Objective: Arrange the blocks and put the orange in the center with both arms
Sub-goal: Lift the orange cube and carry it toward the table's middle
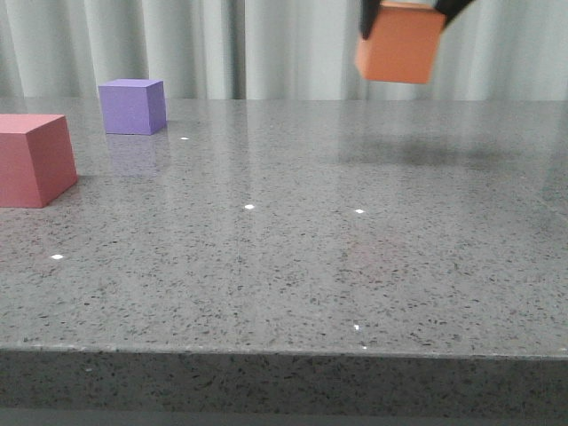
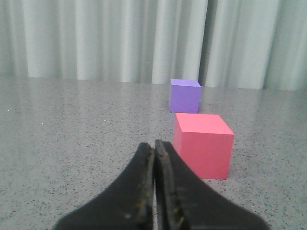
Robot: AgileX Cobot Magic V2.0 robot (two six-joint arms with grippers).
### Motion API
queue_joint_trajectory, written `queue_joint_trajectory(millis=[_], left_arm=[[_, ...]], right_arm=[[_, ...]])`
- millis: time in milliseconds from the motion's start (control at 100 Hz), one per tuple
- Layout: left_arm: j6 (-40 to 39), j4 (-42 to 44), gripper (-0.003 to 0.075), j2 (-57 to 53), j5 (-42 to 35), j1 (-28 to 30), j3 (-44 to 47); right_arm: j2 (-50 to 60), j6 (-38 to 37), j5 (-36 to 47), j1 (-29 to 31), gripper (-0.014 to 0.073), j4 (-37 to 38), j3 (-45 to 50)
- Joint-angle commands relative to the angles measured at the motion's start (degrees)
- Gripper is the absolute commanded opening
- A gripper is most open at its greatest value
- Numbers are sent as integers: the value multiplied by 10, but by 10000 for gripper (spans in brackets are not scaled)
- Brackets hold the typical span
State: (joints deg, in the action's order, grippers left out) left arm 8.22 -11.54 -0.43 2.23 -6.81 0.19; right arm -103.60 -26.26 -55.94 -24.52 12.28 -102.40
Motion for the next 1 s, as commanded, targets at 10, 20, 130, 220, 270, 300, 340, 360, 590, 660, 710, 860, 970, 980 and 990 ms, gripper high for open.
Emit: queue_joint_trajectory(millis=[10,20,130,220,270,300,340,360,590,660,710,860,970,980,990], left_arm=[[-3,-2,-20,-17,-43,0,26],[-3,-2,-20,-17,-43,0,26],[-3,-2,-20,-17,-43,0,26],[-3,-2,-20,-17,-43,0,26],[-3,-2,-20,-17,-43,0,26],[-3,-2,-20,-17,-43,0,26],[-3,-2,-20,-17,-43,0,26],[-3,-2,-20,-17,-43,0,26],[-3,-2,-20,-17,-43,0,26],[-3,-2,-20,-17,-43,0,26],[-3,-2,-20,-17,-43,0,26],[-3,-2,-20,-17,-43,0,26],[-3,-2,-20,-17,-43,0,26],[-3,-2,-20,-17,-43,0,26],[-3,-2,-20,-17,-43,0,26]], right_arm=[[-1,-58,-4,-28,332,41,-48],[-6,-61,-6,-30,332,41,-53],[-42,-93,-15,-61,332,41,-93],[-72,-109,-24,-82,332,41,-121],[-87,-115,-27,-92,332,42,-141],[-98,-120,-32,-96,332,43,-151],[-108,-127,-37,-103,332,44,-167],[-113,-130,-40,-106,332,45,-172],[-167,-142,-61,-127,332,49,-241],[-175,-147,-62,-132,332,50,-251],[-180,-151,-62,-134,332,50,-253],[-190,-157,-62,-139,332,54,-254],[-195,-157,-63,-139,332,55,-254],[-195,-157,-63,-139,332,55,-254],[-196,-157,-63,-139,332,55,-254]])
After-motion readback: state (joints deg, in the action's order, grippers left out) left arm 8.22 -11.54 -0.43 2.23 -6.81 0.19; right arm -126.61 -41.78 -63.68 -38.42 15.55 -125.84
